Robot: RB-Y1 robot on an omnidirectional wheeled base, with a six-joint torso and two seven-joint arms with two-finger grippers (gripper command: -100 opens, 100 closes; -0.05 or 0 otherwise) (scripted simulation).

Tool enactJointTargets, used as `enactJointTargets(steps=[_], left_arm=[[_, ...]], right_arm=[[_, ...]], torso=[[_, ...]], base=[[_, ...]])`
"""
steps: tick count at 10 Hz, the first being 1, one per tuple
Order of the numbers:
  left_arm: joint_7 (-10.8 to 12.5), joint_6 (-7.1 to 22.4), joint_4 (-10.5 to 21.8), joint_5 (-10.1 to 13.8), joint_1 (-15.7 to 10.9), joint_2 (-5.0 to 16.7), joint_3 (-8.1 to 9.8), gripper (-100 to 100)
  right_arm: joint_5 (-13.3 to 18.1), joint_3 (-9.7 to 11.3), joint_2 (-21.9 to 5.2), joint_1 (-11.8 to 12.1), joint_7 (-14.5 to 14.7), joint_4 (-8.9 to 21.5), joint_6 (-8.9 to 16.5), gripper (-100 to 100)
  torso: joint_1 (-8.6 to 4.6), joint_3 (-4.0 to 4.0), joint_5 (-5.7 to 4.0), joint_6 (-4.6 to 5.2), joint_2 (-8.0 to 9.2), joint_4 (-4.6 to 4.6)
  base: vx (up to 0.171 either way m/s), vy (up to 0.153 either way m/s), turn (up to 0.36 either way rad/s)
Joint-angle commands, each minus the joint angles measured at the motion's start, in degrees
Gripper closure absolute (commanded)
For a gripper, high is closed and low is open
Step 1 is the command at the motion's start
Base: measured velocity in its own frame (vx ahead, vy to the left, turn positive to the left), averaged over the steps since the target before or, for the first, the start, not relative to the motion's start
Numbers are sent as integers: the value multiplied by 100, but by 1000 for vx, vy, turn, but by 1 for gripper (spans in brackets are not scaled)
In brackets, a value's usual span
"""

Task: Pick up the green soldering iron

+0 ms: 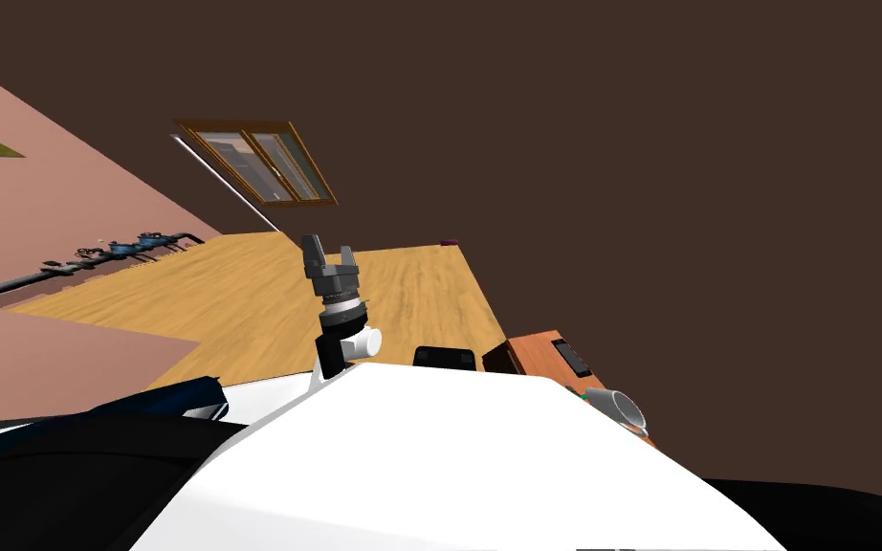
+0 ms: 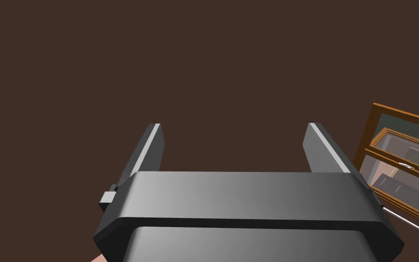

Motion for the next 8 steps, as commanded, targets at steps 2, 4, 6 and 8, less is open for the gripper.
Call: enactJointTargets(steps=[2,4,6,8], left_arm=[[0,0,0,0,0,0,0,0],[0,0,0,0,0,0,0,0],[0,0,0,0,1,0,1,0],[0,0,0,0,0,0,0,0]], right_arm=[[5,-147,17,14,169,241,301,-100],[-57,-283,-58,39,345,569,617,-100],[-85,-343,-93,48,427,716,762,-100],[-134,-441,-155,59,575,970,1018,-100]], torso=[[1,-1,0,-3,-2,0],[2,-2,0,0,-3,0],[0,-3,0,3,-5,-1],[2,-3,1,0,-6,-1]], base=[[24,-3,264],[31,1,219],[26,-4,122],[39,-3,223]])
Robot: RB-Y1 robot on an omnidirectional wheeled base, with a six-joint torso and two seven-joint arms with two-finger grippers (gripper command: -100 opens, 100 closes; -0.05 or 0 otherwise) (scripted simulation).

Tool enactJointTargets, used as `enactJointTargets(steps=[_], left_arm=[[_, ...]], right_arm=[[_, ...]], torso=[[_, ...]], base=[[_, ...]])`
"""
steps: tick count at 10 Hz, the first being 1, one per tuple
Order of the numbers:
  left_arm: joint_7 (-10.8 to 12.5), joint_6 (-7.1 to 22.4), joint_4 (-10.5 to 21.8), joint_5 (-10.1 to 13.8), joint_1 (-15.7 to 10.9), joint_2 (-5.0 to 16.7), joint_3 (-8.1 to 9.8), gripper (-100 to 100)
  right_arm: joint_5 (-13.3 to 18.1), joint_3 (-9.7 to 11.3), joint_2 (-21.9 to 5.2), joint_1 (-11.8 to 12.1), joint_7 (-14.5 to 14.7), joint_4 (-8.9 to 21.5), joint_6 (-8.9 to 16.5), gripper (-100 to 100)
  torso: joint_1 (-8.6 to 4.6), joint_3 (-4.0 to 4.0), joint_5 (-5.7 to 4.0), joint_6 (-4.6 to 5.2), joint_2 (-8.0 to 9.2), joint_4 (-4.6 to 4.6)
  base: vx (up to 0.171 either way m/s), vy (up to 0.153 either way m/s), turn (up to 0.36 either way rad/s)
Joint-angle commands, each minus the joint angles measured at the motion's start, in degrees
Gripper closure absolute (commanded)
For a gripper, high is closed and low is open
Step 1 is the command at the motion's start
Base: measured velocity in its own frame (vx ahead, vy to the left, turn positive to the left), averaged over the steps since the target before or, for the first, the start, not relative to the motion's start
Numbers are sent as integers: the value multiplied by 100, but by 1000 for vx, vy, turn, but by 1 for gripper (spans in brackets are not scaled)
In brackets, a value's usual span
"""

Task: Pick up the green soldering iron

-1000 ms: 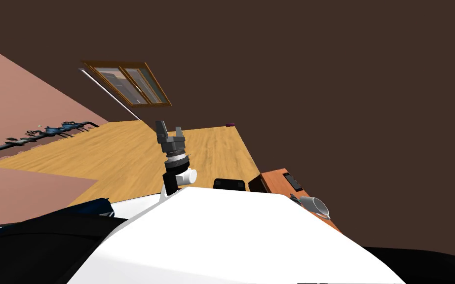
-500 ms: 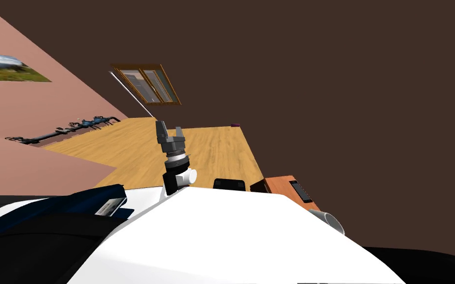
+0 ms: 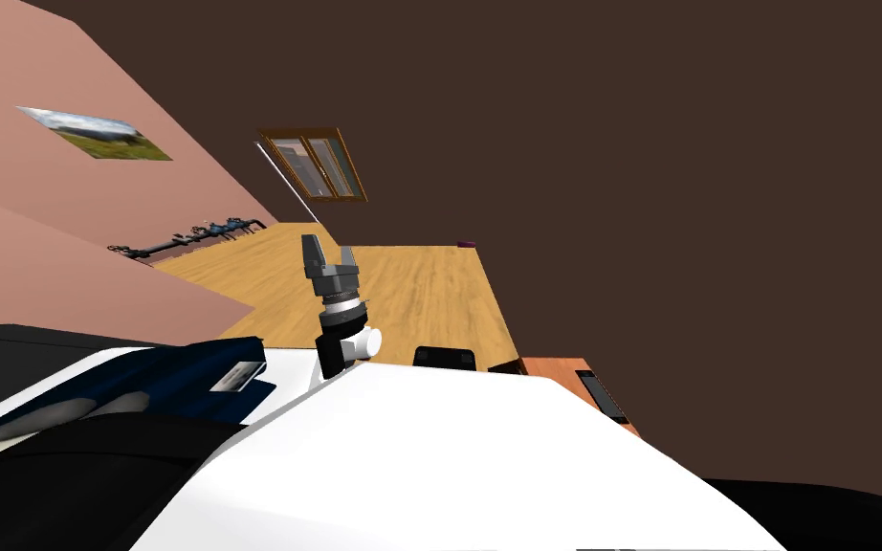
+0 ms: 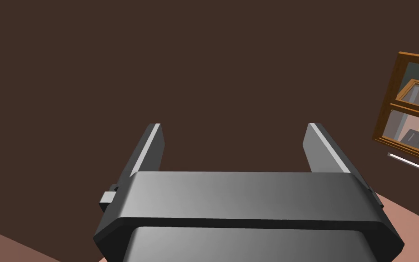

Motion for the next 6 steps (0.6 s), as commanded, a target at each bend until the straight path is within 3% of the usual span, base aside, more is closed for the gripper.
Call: enactJointTargets(steps=[1,4,6], left_arm=[[0,0,0,0,0,0,0,0],[0,0,0,0,0,0,0,0],[0,0,0,0,1,0,0,0]], right_arm=[[-40,-71,-51,12,117,147,238,-100],[-100,-157,-123,1,300,432,540,-100],[-115,-157,-155,-33,294,431,583,-100]], torso=[[0,0,0,0,0,0],[5,-1,1,2,-1,-1],[1,-3,0,3,-4,-1]], base=[[44,-5,186],[48,-3,137],[33,-8,40]])
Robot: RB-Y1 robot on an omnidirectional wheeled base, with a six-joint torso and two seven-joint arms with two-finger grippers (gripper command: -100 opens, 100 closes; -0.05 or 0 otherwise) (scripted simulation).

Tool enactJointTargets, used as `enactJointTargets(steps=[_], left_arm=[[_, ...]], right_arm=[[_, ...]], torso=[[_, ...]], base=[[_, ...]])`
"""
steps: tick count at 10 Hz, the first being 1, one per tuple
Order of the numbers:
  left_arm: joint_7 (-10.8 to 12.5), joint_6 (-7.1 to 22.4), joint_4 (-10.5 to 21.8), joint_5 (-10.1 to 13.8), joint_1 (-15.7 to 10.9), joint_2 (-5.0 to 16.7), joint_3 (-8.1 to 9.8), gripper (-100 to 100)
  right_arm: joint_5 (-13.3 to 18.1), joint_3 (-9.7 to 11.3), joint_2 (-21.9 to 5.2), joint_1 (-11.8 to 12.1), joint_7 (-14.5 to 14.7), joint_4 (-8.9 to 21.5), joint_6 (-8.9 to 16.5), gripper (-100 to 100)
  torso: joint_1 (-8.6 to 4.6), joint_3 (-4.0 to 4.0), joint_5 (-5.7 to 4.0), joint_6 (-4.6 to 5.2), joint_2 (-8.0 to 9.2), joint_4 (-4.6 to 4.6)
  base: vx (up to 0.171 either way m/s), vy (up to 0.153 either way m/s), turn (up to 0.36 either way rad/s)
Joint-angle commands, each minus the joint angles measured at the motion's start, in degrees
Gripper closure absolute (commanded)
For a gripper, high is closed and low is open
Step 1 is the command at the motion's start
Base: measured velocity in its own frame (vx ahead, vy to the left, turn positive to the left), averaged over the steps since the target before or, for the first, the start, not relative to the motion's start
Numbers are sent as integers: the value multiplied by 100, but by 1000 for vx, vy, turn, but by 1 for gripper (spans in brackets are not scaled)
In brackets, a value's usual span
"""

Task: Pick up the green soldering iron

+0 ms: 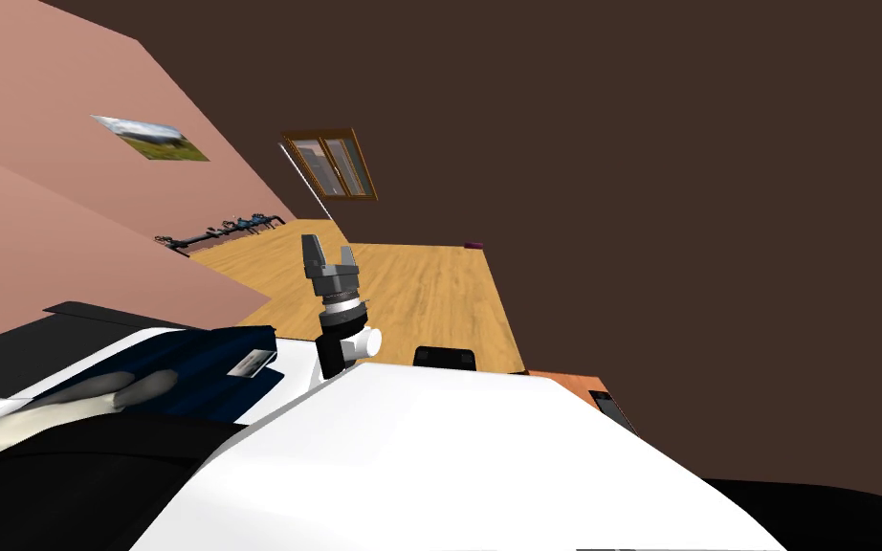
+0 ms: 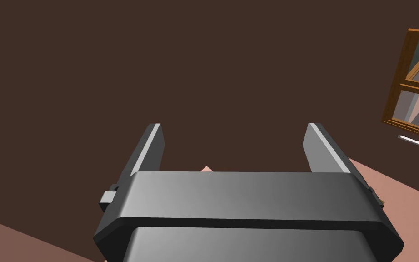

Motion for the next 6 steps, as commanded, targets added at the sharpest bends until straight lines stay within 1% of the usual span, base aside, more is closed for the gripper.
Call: enactJointTargets(steps=[1,2,3,6], left_arm=[[0,0,0,0,0,0,0,0],[0,0,0,0,0,0,0,0],[0,0,0,0,0,0,0,0],[0,0,0,0,0,0,0,0]], right_arm=[[0,0,0,0,0,0,0,0],[71,30,3,-87,-59,162,-109,-100],[106,45,5,-131,-88,245,-163,-100],[282,120,11,-349,-231,657,-433,-100]], torso=[[0,0,0,0,0,0],[2,4,0,0,6,1],[-3,6,-1,0,10,2],[-13,8,-3,0,13,3]], base=[[0,0,0],[-4,-18,-17],[-4,-33,-15],[-10,-41,-17]])
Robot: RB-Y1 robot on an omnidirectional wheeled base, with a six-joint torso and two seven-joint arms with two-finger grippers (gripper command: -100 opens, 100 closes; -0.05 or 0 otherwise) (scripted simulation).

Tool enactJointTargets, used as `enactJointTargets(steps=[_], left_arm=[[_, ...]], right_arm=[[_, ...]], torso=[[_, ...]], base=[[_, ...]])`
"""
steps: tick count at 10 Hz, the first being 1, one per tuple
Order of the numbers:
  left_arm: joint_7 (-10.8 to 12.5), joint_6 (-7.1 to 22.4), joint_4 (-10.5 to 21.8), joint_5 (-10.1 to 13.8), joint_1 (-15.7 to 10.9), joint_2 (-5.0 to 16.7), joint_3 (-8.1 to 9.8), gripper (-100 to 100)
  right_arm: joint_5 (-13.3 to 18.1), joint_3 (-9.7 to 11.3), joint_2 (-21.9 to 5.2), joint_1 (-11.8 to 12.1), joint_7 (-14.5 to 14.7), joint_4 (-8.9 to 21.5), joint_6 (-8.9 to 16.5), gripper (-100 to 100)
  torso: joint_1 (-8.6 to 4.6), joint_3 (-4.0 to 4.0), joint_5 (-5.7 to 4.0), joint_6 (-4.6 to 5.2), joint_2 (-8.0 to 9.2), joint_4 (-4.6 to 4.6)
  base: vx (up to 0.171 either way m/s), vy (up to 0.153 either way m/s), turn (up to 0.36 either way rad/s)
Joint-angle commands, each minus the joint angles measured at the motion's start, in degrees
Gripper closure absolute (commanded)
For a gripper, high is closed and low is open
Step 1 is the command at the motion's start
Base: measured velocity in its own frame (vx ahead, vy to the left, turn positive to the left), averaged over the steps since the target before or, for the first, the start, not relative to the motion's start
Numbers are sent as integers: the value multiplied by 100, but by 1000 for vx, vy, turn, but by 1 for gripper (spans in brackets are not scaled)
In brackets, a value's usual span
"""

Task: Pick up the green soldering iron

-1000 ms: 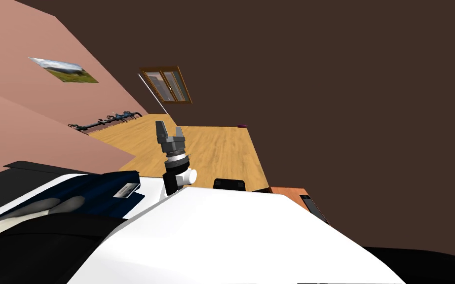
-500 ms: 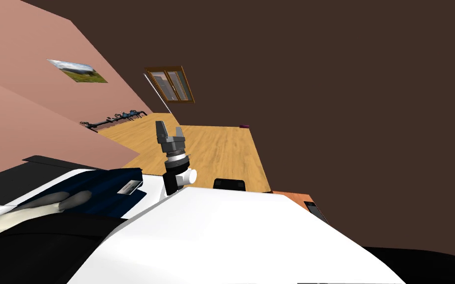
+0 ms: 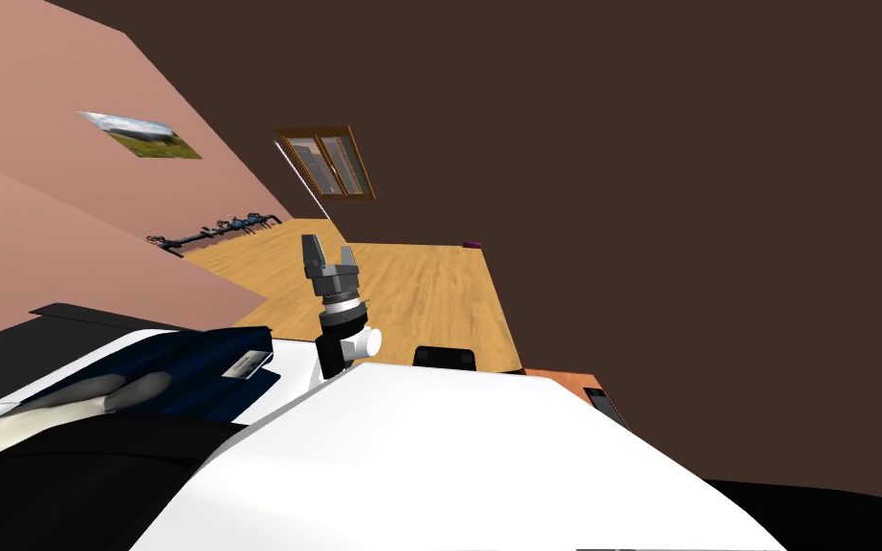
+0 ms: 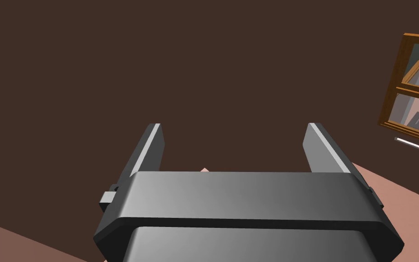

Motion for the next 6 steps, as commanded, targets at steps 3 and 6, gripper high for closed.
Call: enactJointTargets(steps=[3,6], left_arm=[[0,0,0,0,0,0,0,0],[0,0,0,0,0,0,-1,0]], right_arm=[[86,36,0,-111,-75,208,-136,-100],[93,41,0,-112,-76,224,-149,100]], torso=[[3,-1,1,0,-2,0],[14,-2,4,-2,-6,1]], base=[[-8,-27,-7],[0,0,4]])
